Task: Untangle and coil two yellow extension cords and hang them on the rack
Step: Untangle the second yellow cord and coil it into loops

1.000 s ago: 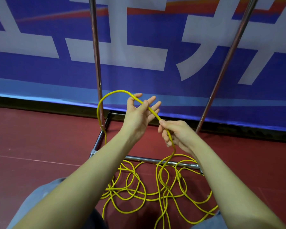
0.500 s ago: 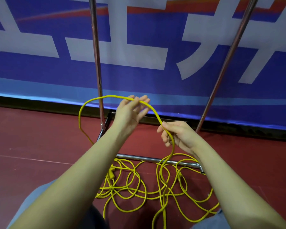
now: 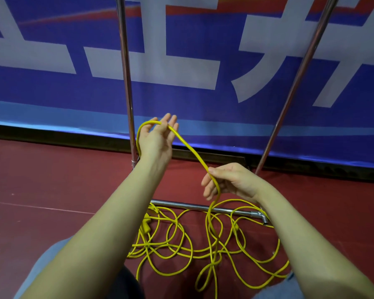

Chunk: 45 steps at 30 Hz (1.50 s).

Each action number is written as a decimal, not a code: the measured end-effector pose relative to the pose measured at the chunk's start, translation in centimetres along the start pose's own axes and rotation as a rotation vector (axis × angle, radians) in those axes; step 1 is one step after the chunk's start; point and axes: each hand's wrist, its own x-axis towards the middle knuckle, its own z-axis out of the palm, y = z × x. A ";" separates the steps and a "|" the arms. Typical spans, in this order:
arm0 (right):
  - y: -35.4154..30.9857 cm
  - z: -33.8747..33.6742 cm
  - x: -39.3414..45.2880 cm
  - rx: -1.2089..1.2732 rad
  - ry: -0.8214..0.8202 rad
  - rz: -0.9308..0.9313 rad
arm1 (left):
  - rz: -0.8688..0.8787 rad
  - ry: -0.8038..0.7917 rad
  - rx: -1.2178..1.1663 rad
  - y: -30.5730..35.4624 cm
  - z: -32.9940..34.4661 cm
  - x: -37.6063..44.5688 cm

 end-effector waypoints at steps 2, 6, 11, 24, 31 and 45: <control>0.2 0.2 0.2 -0.054 0.047 0.004 | -0.014 0.013 -0.020 0.0 -0.1 0.2; -0.1 0.2 0.8 0.012 0.239 -0.065 | -0.229 -0.176 0.190 -1.7 0.4 -2.0; -0.8 0.1 1.0 0.153 0.243 -0.090 | -0.237 -0.400 0.374 -2.6 1.0 -3.9; 1.9 0.0 0.7 -0.004 0.169 -0.051 | -0.127 -0.012 0.040 1.4 0.2 0.8; 1.1 0.5 1.3 0.042 0.238 -0.147 | -0.341 -0.176 0.368 -2.4 0.6 -2.8; 2.3 -0.8 1.3 -0.009 0.242 -0.076 | -0.251 0.012 -0.034 0.3 1.4 -1.2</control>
